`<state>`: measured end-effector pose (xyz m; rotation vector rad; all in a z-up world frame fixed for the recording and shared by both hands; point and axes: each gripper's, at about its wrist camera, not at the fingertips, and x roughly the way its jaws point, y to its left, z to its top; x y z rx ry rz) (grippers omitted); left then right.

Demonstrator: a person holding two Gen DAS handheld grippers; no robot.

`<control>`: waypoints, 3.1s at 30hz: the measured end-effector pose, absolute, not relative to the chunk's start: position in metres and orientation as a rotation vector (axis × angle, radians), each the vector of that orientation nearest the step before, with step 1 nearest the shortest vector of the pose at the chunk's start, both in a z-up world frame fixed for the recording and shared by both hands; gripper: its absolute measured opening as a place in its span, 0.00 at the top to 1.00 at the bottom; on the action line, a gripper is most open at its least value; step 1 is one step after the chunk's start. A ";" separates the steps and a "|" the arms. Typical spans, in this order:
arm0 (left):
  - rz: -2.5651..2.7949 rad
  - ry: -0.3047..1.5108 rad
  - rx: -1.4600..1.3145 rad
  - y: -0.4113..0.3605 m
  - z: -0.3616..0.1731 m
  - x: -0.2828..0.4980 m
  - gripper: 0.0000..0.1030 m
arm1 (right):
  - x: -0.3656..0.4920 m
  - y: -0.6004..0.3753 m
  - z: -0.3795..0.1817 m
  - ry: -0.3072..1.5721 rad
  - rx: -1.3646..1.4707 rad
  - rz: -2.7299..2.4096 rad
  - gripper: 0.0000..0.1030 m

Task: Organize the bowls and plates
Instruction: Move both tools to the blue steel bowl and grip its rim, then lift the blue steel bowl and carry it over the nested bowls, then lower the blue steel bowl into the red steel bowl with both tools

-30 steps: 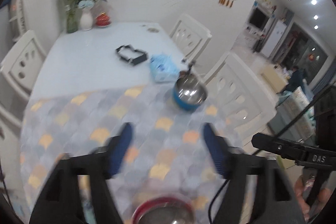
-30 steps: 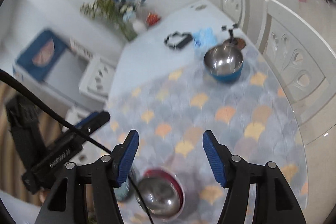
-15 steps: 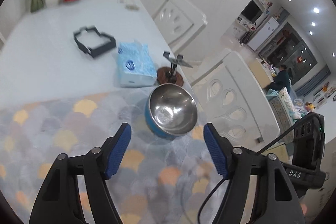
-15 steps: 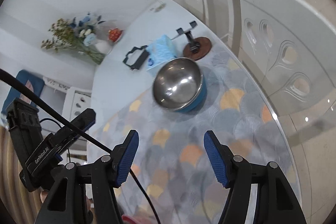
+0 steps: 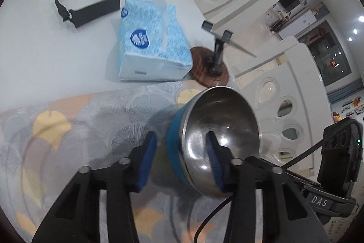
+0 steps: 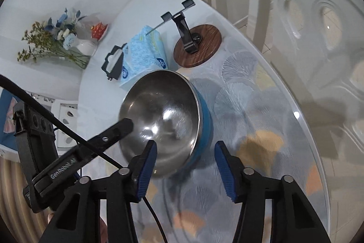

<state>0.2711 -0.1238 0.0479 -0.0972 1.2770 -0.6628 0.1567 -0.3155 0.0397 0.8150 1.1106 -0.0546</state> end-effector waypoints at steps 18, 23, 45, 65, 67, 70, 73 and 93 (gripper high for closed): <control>-0.690 1.250 -0.101 -0.118 0.061 0.258 0.85 | 0.162 -0.311 0.022 1.163 0.789 -0.072 0.75; -0.697 1.186 -0.112 -0.106 0.099 0.239 0.85 | 0.147 -0.301 0.059 1.120 0.770 -0.063 0.75; -0.745 0.935 -0.189 -0.009 0.236 0.071 0.84 | -0.002 -0.201 0.221 0.932 0.635 -0.067 0.75; -0.634 1.025 -0.218 0.117 0.198 -0.044 0.84 | -0.107 -0.076 0.190 1.083 0.665 0.033 0.70; -0.617 1.050 -0.219 0.125 0.185 -0.050 0.84 | -0.110 -0.067 0.178 1.116 0.669 0.039 0.70; -0.599 1.087 -0.219 0.132 0.167 -0.053 0.84 | -0.113 -0.060 0.161 1.159 0.680 0.046 0.69; -0.589 1.126 -0.230 0.137 0.148 -0.058 0.84 | -0.116 -0.055 0.147 1.187 0.685 0.044 0.69; -0.550 1.166 -0.084 0.125 0.107 -0.047 0.80 | -0.114 -0.047 0.087 1.260 0.672 -0.002 0.69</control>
